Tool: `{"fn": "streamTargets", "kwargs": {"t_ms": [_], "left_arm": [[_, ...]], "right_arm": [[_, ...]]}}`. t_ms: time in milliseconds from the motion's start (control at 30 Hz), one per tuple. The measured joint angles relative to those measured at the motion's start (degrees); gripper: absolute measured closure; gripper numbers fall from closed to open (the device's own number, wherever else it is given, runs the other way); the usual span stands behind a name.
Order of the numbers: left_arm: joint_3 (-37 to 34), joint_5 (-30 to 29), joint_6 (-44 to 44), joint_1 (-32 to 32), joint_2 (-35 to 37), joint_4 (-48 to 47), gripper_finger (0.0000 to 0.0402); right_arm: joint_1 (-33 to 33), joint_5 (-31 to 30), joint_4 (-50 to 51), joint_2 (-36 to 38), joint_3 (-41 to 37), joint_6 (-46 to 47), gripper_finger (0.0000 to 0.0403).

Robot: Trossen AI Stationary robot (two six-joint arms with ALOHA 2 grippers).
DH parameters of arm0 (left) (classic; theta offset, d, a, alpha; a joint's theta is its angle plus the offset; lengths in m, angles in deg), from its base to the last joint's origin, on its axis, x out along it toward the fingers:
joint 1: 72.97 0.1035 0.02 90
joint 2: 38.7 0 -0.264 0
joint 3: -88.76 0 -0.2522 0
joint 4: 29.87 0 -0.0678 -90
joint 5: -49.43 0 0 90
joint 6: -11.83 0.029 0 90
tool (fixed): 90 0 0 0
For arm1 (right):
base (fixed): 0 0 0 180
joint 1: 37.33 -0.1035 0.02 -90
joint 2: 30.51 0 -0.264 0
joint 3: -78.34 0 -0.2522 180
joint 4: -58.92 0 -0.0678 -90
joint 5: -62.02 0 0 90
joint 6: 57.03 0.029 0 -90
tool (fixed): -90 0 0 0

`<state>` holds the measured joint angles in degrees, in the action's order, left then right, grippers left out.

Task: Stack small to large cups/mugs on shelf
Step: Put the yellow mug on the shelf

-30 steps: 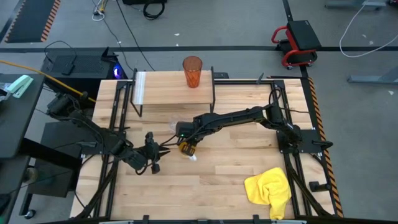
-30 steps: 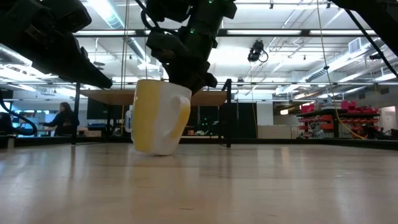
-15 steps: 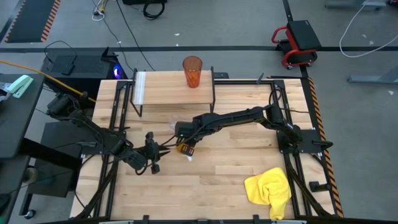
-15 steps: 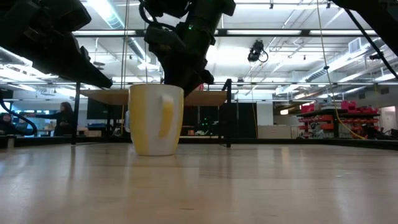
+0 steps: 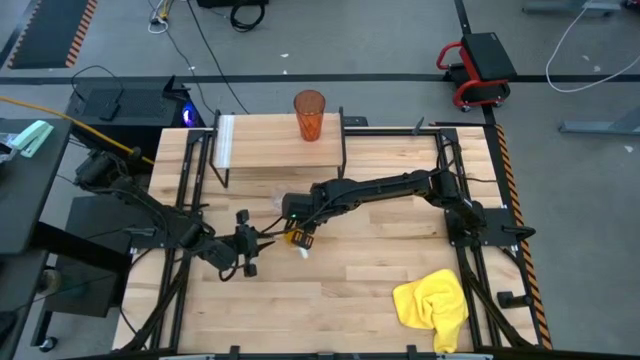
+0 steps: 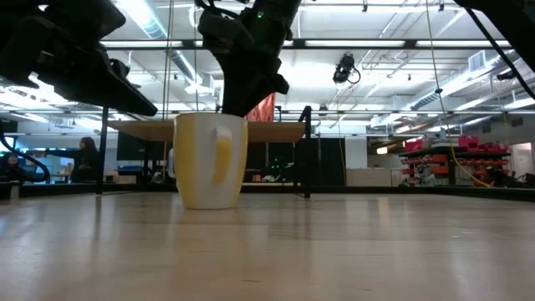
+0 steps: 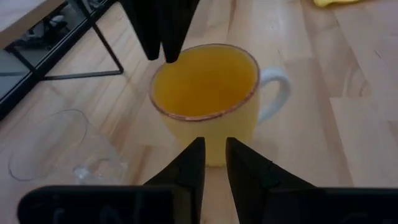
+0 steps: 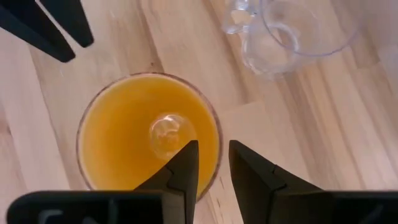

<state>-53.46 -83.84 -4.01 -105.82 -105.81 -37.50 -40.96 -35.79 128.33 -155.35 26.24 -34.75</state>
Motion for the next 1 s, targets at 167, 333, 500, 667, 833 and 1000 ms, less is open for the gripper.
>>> {"fn": "streamTargets", "kwargs": {"t_ms": [167, 333, 500, 667, 833, 1000], "left_arm": [[3.0, 1.5, 1.1, 3.1, 0.0, -0.5, 0.0328], [13.1, 8.5, -2.9, 8.3, 0.0, -11.4, 0.0325], [26.5, 15.5, -11.5, 15.1, 0.0, -37.5, 0.0325], [30.5, 24.0, -12.1, 19.6, 0.0, -42.6, 0.0328], [29.3, 30.3, -12.1, 23.3, -0.6, -42.8, 0.0318], [29.0, 31.0, -12.1, 26.0, -0.5, -42.8, 0.0307]], "right_arm": [[0.3, -0.4, 1.3, 0.7, 0.0, 0.0, 0.0306], [-0.2, -4.0, 8.3, 3.3, 0.0, 2.4, 0.0306], [-3.3, -11.8, 20.1, 7.5, 0.0, 9.6, 0.0306], [-9.4, -22.3, 29.1, 12.0, -0.4, 17.7, 0.0306], [-14.7, -27.3, 26.3, 18.3, -7.2, 23.5, 0.0306], [-16.7, -24.9, 15.5, 27.6, -24.1, 29.7, 0.0306]]}}
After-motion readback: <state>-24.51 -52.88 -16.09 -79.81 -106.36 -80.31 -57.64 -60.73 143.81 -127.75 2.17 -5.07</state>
